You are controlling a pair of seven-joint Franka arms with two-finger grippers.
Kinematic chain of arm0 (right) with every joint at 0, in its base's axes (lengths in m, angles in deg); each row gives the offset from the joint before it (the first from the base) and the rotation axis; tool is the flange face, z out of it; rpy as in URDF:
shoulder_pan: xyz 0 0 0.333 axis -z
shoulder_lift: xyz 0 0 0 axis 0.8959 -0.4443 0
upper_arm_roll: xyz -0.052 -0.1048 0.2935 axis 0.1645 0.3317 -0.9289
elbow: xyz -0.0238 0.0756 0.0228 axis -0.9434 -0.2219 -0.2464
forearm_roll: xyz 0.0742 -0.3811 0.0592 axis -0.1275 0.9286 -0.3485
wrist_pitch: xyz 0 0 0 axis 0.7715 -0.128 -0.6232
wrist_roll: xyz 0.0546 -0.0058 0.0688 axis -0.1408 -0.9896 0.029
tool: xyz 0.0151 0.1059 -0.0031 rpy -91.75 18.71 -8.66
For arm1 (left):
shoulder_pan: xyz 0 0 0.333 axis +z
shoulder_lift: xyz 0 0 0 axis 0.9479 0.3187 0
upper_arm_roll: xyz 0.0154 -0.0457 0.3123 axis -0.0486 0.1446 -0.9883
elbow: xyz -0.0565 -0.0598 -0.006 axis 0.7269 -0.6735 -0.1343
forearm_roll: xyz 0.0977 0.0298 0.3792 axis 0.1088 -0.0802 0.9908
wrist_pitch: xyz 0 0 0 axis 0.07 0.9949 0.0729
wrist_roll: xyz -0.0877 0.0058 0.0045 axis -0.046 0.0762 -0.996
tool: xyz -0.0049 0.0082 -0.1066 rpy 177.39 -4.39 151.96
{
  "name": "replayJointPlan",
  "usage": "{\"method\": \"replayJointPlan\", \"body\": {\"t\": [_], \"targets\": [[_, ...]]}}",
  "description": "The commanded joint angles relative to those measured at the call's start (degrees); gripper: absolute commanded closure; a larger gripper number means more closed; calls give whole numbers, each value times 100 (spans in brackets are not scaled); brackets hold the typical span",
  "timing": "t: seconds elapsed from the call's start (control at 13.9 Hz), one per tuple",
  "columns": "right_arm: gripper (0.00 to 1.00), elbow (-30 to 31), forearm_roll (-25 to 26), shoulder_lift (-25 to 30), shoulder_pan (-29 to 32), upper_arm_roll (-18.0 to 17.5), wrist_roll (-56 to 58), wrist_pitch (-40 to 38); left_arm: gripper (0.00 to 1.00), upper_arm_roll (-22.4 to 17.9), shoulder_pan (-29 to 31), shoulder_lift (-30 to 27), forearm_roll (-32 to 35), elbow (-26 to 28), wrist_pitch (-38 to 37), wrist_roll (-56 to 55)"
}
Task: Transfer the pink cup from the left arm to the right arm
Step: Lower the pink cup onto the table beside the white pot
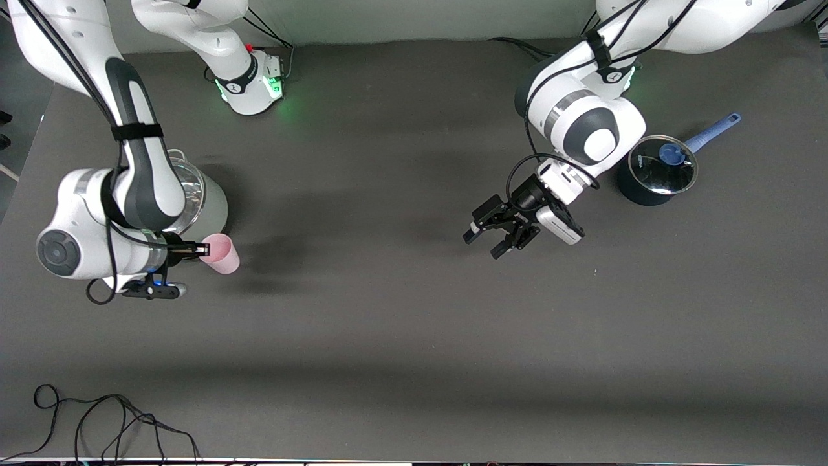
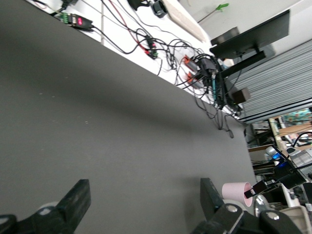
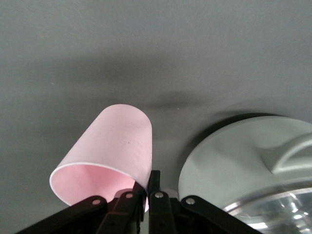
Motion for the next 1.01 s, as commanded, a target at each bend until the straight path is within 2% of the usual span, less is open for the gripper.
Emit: {"method": "replayJointPlan", "body": {"t": [0.0,0.29,0.79,0.86,0.93], "targets": [[100,-213,-292,-407,35,7,168,53,0,27,-135,-9,48,-34,209,-39],[100,-363,-722,-715,17,-2,168,52,0,-17,-109,-9,48,-8,367,-39],[100,-583,-723,-900,35,-2,176,61,0,-114,75,9,118,-52,446,-109],[94,-583,-723,-892,35,-2,176,52,0,-201,75,-8,231,-52,463,-197],[84,-583,-706,-891,35,7,185,44,0,-272,67,-17,494,-52,455,-659]]}}
